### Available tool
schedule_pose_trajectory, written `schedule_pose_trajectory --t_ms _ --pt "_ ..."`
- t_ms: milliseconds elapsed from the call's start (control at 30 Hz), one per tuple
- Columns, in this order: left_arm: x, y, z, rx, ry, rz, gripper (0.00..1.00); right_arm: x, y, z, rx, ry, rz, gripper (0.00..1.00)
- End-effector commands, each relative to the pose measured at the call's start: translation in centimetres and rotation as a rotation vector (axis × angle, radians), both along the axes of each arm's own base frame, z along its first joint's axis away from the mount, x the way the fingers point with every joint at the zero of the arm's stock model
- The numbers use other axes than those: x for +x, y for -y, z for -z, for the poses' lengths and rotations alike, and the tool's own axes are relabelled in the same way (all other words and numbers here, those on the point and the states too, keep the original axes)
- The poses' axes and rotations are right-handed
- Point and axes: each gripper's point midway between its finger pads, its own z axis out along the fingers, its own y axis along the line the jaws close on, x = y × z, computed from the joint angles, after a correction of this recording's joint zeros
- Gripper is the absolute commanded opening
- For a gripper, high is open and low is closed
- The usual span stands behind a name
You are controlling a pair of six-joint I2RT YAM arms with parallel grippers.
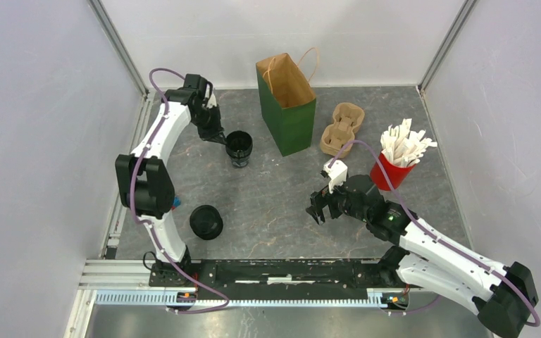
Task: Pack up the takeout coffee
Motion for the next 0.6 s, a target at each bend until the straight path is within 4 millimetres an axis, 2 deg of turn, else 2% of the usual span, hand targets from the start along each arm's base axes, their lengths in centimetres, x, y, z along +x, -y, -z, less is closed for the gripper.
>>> schedule_pose_trajectory --t_ms 0,200,367,567 --pt "-1.4 1.8 -2.5 -0.123 0.031 0.024 0.02 0.5 -0.2 -0.5 0.025 0.021 0.018 0.98" --pt "-3.9 3.3 -2.6 -0.201 -0.004 0.074 0.02 1.7 -1.0 -2.1 0.062 0.010 0.069 0.98" --pt "-5.9 4.3 -2.8 -0.270 -0.012 0.093 0.02 3.4 -2.5 -5.7 0.134 0.048 0.095 0.95" --pt "-8.2 4.5 -1.4 -0.265 -0.034 0.093 0.02 5.3 -5.5 -9.3 0.185 0.081 0.093 0.85"
